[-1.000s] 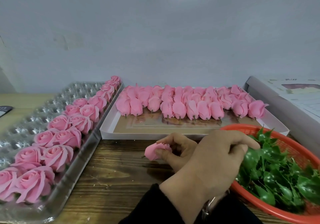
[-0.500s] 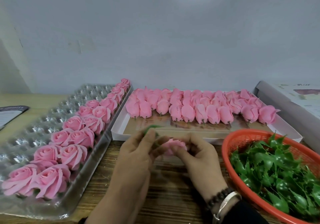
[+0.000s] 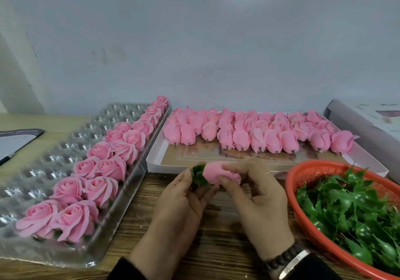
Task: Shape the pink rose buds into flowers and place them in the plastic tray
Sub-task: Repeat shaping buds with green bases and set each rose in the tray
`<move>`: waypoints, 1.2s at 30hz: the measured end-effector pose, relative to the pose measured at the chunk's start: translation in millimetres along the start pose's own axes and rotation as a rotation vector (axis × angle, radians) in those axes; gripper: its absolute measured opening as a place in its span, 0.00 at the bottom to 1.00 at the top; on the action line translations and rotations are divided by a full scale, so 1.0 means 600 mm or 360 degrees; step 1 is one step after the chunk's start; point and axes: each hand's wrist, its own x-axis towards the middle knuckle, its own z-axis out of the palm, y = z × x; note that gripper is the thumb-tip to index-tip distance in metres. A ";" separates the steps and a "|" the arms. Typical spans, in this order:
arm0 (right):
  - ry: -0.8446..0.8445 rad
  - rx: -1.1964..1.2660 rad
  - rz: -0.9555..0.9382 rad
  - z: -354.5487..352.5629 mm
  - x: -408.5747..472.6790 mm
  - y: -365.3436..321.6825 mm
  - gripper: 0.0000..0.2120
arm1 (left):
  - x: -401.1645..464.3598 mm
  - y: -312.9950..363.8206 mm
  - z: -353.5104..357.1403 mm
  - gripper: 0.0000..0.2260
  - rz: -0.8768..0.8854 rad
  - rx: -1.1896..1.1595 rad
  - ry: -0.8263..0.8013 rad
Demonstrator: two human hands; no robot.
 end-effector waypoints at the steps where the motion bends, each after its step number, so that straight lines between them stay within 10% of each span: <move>1: -0.0041 -0.0041 -0.0016 0.001 0.000 0.000 0.10 | -0.001 0.000 0.002 0.14 -0.0004 -0.0005 -0.0008; 36: -0.0045 -0.0348 -0.0073 0.000 -0.001 0.011 0.09 | -0.012 -0.006 0.009 0.16 -0.0017 0.0104 0.0039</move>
